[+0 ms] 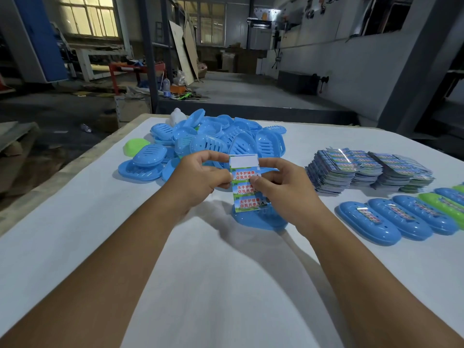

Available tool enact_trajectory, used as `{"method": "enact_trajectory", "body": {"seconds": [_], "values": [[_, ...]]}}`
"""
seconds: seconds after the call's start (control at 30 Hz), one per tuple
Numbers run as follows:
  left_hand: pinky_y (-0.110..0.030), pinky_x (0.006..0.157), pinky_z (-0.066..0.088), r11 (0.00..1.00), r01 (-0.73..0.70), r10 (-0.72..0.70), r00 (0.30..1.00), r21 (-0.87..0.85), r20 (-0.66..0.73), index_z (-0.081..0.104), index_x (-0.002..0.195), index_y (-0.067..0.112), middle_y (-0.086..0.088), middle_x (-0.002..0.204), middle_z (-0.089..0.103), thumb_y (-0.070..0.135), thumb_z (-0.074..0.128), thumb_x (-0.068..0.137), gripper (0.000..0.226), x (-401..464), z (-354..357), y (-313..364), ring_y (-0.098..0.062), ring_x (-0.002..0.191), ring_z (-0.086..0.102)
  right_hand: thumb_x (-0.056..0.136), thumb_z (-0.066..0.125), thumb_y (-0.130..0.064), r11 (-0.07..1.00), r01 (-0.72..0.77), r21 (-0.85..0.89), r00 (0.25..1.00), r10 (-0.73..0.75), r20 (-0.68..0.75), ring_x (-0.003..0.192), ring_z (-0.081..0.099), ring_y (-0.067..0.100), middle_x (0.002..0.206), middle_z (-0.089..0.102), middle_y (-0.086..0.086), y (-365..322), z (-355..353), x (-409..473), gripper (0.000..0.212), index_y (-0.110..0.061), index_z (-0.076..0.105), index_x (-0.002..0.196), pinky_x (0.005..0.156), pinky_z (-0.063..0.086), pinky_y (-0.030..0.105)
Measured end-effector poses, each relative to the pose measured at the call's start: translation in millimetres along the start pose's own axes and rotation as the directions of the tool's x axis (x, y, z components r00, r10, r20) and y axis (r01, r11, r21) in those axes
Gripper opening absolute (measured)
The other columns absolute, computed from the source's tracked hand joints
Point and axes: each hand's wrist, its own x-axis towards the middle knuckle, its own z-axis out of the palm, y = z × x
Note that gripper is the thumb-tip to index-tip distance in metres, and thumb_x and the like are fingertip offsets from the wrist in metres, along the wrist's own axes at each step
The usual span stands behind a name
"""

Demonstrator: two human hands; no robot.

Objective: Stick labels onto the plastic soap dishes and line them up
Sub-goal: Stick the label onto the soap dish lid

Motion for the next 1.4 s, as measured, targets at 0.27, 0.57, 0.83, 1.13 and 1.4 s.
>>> {"method": "enact_trajectory", "body": {"seconds": [0.27, 0.57, 0.83, 1.13, 1.4], "values": [[-0.025, 0.064, 0.048, 1.0, -0.019, 0.019, 1.0, -0.009, 0.0, 0.066, 0.105, 0.025, 0.0, 0.074, 0.077, 0.009, 0.075, 0.082, 0.03, 0.2, -1.5, -0.8, -0.006, 0.068, 0.072, 0.092, 0.074, -0.017, 0.997, -0.031, 0.076, 1.0, 0.03, 0.007, 0.078, 0.077, 0.009, 0.082, 0.079, -0.007, 0.3, -1.7, 1.2, 0.029, -0.03, 0.06, 0.113, 0.059, 0.059, 0.02], [-0.014, 0.052, 0.048, 0.998, -0.04, 0.042, 0.998, -0.037, 0.036, 0.065, 0.11, 0.021, -0.005, 0.075, 0.077, 0.006, 0.078, 0.08, 0.036, -1.7, -0.2, 0.4, -0.009, 0.068, 0.073, 0.086, 0.079, -0.029, 0.973, 0.04, -0.226, 0.988, -0.072, -0.136, 0.068, 0.067, 0.005, 0.09, 0.069, -0.009, 5.9, -1.8, 1.0, 0.024, -0.031, 0.059, 0.098, 0.059, 0.05, 0.019], [-0.011, 0.058, 0.048, 0.993, -0.113, 0.115, 0.99, -0.035, 0.079, 0.062, 0.112, 0.022, -0.005, 0.081, 0.078, 0.01, 0.08, 0.081, 0.037, -3.4, 0.9, -0.7, -0.016, 0.078, 0.076, 0.088, 0.074, -0.034, 0.951, 0.154, -0.27, 0.986, -0.167, -0.025, 0.055, 0.062, 0.002, 0.07, 0.074, -0.01, 4.3, 2.7, -4.7, 0.013, -0.026, 0.076, 0.077, 0.052, 0.041, 0.013], [-0.018, 0.069, 0.054, 0.985, -0.168, 0.171, 0.981, -0.034, 0.091, 0.062, 0.108, 0.02, -0.005, 0.08, 0.078, 0.01, 0.081, 0.081, 0.034, -5.9, 4.9, -1.7, -0.019, 0.08, 0.077, 0.087, 0.068, -0.025, 0.931, 0.19, -0.311, 0.977, -0.211, -0.035, 0.042, 0.042, 0.003, 0.047, 0.057, -0.011, -2.0, 3.8, -10.6, 0.026, -0.02, 0.074, 0.062, 0.045, 0.029, 0.011], [-0.02, 0.073, 0.055, 0.983, -0.183, 0.184, 0.978, -0.014, 0.094, 0.064, 0.104, 0.022, -0.004, 0.08, 0.078, 0.009, 0.081, 0.081, 0.031, -5.2, 5.5, -2.5, -0.019, 0.08, 0.076, 0.088, 0.068, -0.021, 0.921, 0.199, -0.333, 0.973, -0.226, -0.044, 0.042, 0.044, 0.003, 0.044, 0.052, -0.015, -2.4, 4.6, -11.5, 0.022, -0.017, 0.076, 0.067, 0.045, 0.031, 0.01]]}}
